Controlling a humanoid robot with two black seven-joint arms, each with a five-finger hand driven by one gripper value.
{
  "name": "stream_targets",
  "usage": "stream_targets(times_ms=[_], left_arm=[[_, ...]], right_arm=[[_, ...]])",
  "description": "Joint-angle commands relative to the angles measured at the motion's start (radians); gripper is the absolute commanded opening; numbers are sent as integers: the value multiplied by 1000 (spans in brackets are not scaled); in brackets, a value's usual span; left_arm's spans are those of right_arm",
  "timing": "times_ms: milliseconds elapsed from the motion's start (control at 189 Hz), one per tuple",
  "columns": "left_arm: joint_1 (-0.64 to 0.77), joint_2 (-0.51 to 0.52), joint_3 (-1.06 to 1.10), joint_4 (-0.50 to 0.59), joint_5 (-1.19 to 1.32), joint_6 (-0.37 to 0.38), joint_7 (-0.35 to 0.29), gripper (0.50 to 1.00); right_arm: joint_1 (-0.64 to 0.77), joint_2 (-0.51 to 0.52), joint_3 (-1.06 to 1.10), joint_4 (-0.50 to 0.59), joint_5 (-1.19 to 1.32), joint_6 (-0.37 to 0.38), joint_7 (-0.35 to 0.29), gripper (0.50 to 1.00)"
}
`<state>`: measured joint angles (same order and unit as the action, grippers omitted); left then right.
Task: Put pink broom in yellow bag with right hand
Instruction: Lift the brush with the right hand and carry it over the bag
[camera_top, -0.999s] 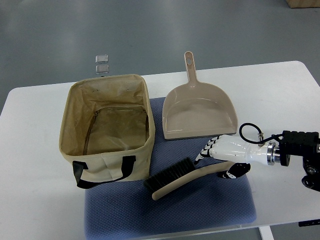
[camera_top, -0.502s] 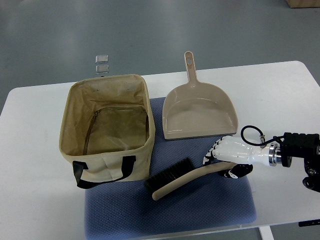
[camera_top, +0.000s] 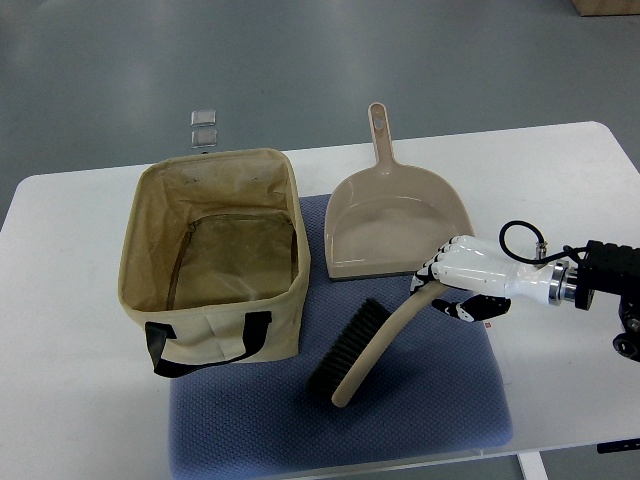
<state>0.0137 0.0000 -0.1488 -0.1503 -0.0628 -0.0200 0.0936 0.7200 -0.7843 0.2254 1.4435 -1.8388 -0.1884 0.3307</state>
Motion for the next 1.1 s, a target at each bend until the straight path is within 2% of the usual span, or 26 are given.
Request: stream_targets(times_ms=[0, 100, 391, 581, 734, 935, 1094], left_arm=[[0, 0, 0, 0, 0, 2, 0, 1000], [0, 0, 0, 0, 0, 0, 0, 1000], [0, 0, 0, 0, 0, 0, 0, 1000], [0, 0, 0, 0, 0, 0, 0, 1000], [0, 0, -1, 0, 0, 0, 0, 1000], [0, 0, 0, 0, 0, 0, 0, 1000], [0, 0, 0, 0, 0, 0, 0, 1000]], right_arm=[[15, -20, 3, 0, 26, -26, 2, 500], [45, -44, 12, 0, 82, -49, 2, 500], [95, -101, 114, -5, 222, -39, 4, 500], [183, -105, 147, -121, 234, -36, 4, 500], [249, -72, 149, -201, 254, -23, 4, 500], [335, 25, 147, -198, 259, 6, -7, 500], [380, 142, 143, -195, 242, 38, -10, 500]])
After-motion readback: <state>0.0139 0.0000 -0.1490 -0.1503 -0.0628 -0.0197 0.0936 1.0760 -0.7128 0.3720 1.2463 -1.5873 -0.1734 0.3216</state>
